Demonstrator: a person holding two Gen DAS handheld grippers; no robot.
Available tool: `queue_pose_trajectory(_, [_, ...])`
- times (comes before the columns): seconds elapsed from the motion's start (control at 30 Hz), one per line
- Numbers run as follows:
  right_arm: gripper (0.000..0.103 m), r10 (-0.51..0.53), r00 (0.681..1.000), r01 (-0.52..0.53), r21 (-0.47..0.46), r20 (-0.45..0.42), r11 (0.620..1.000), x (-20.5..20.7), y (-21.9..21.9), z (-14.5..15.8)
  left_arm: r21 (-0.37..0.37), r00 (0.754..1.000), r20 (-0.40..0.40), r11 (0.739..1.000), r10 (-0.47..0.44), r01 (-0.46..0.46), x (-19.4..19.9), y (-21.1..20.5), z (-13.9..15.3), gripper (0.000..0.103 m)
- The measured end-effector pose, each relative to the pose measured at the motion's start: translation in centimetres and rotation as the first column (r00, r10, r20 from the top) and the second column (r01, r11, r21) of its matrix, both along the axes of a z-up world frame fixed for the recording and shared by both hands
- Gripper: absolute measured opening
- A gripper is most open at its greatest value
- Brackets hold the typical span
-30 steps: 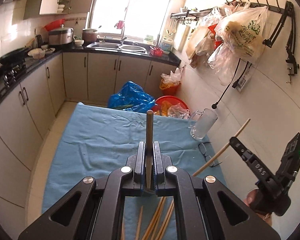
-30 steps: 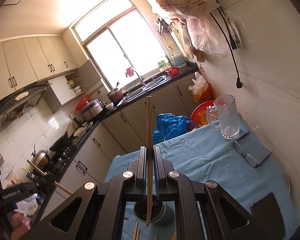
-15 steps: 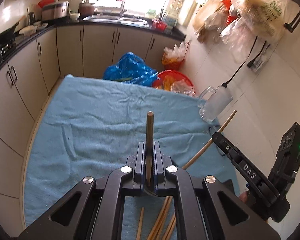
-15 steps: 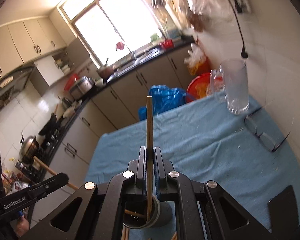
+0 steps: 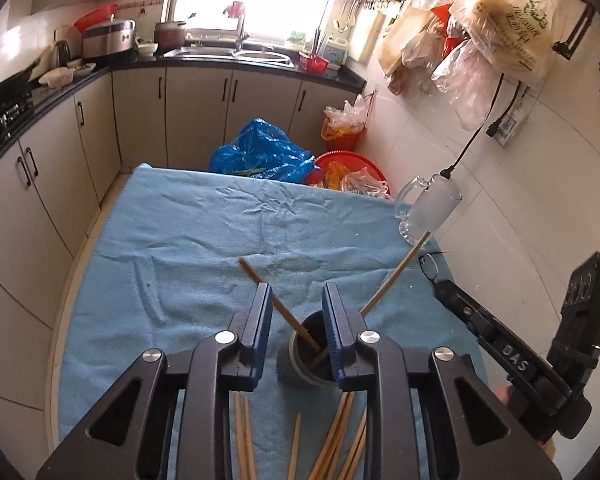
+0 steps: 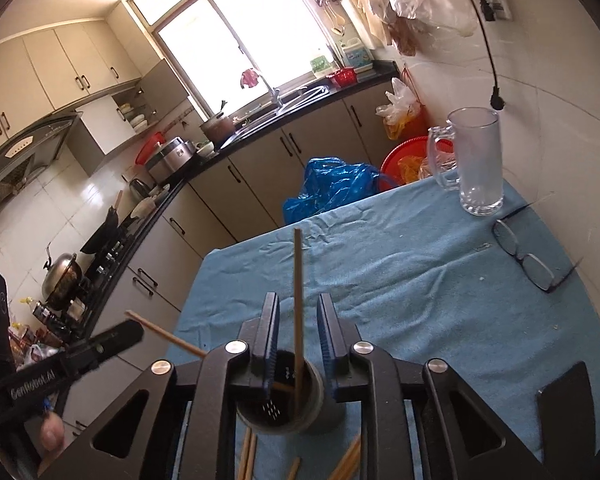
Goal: Organize utensils
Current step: 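Lower both chopsticks into the black holder and open both tools, then close the left tool on another chopstick while the right tool grasps one too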
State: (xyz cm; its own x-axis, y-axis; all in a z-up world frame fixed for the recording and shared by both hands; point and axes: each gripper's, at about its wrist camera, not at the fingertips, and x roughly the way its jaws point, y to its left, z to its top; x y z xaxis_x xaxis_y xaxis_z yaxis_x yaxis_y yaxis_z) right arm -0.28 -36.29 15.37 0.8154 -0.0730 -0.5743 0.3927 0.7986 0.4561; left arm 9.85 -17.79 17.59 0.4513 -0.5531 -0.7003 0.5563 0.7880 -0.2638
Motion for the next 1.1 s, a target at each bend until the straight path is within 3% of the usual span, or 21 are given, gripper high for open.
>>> queue_pose_trajectory(0.27, [0.025,-0.010,1.000,0.011,0.055,-0.006,0.998,-8.0,0.8,-2.8,0.013,1.000,-0.009,1.000,-0.008,0.008,-4.7,4.2,-1.8,0.026])
queue_pose_trajectory(0.47, [0.025,0.004,0.998,0.003,0.109,-0.063,0.994,-12.6,2.1,-6.9,0.073,0.991,-0.127,0.996,-0.038,0.048,-8.6,5.8,-8.3,0.026])
queue_pose_trajectory(0.63, [0.025,0.026,0.990,-0.010,0.114,-0.140,0.993,-13.6,3.3,-11.1,0.149,0.966,-0.247,0.982,-0.081,0.120,-9.8,4.0,-13.7,0.025])
queue_pose_trajectory(0.73, [0.025,0.048,0.987,-0.020,0.174,-0.154,0.985,-14.0,3.2,-13.0,0.191,0.961,-0.263,0.972,-0.085,0.138,-9.8,2.6,-15.1,0.025])
queue_pose_trajectory(0.93, [0.025,0.073,0.987,-0.046,0.180,-0.146,0.983,-15.0,2.6,-13.6,0.285,0.955,-0.293,0.950,-0.040,0.127,-8.7,-0.4,-17.7,0.025])
queue_pose_trajectory(1.07, [0.025,0.089,0.985,-0.061,0.184,-0.151,0.981,-15.3,2.0,-13.4,0.344,0.964,-0.267,0.933,-0.013,0.108,-8.4,-1.4,-18.3,0.015])
queue_pose_trajectory(1.1, [0.025,0.091,0.984,-0.063,0.180,-0.152,0.982,-15.3,1.9,-13.3,0.351,0.965,-0.260,0.929,-0.019,0.113,-8.4,-1.8,-18.4,0.008])
